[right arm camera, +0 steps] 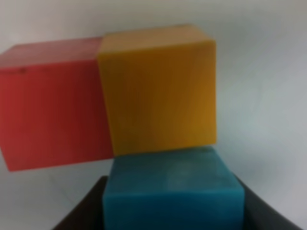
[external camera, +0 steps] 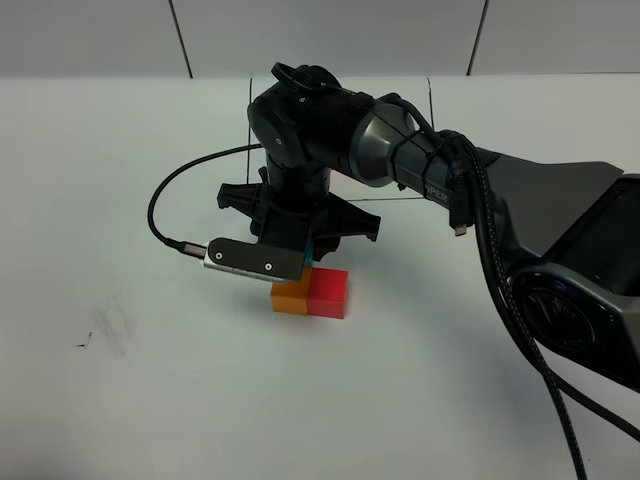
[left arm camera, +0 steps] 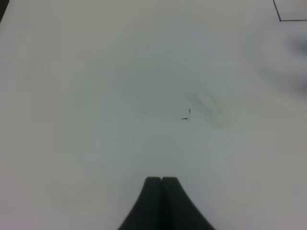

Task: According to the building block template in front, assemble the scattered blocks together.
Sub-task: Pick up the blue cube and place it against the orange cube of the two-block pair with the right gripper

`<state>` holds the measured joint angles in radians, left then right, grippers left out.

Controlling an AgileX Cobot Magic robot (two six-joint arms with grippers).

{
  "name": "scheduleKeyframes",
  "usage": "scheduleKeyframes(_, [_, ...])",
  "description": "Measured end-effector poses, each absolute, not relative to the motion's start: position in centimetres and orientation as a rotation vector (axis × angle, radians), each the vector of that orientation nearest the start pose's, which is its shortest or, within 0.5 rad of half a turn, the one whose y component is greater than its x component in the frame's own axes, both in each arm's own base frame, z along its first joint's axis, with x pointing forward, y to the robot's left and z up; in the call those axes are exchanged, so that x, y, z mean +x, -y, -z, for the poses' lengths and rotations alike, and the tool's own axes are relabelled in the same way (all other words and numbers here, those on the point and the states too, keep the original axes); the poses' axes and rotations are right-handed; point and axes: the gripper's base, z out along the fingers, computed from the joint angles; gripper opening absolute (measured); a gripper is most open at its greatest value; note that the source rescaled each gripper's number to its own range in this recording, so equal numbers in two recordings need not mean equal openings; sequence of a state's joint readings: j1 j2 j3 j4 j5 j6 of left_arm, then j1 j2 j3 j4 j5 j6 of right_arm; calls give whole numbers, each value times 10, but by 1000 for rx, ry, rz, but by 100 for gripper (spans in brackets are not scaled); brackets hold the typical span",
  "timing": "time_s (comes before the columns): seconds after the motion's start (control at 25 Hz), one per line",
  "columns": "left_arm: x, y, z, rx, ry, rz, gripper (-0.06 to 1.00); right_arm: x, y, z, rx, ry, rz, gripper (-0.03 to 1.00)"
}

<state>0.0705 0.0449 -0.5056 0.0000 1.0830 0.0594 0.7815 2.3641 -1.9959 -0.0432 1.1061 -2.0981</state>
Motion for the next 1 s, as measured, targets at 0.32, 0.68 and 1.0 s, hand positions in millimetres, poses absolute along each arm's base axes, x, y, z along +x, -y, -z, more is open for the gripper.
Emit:
scheduleKeyframes(0.32, [0, 0, -277, -12, -2107, -78, 0, 347, -339, -155, -3050, -379, 157, 44])
scheduleKeyframes(0.68, [0, 0, -277, -12, -2107, -78, 0, 346, -338, -155, -3065, -382, 140, 44])
scheduleKeyframes(1.0, [0, 0, -277, -12, -2107, -78, 0, 346, -338, -155, -3067, -383, 137, 44])
